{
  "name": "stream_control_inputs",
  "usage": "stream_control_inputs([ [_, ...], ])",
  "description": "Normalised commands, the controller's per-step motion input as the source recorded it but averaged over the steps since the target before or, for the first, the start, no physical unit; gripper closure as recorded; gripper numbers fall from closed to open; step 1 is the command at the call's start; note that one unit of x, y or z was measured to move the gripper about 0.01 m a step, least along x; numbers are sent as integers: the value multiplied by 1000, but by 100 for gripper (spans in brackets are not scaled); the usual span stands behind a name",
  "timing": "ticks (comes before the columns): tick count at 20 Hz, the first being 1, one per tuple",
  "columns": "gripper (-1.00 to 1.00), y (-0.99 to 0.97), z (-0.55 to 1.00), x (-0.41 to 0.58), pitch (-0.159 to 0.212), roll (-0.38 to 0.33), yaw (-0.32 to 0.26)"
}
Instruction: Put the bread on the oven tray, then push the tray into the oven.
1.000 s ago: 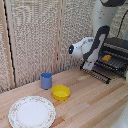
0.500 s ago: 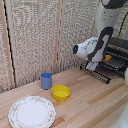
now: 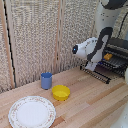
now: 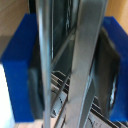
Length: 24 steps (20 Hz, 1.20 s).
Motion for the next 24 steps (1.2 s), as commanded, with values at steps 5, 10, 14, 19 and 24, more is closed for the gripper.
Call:
stream_control_inputs([
  [5, 100, -484, 499, 48, 1, 251, 0],
  [10, 100, -571, 656, 73, 0, 201, 0],
  [14, 100, -656, 758, 61, 0, 164, 2],
  [19, 100, -835, 556, -156, 0, 84, 31],
  [24, 100, -993, 297, -327, -14, 0, 23],
])
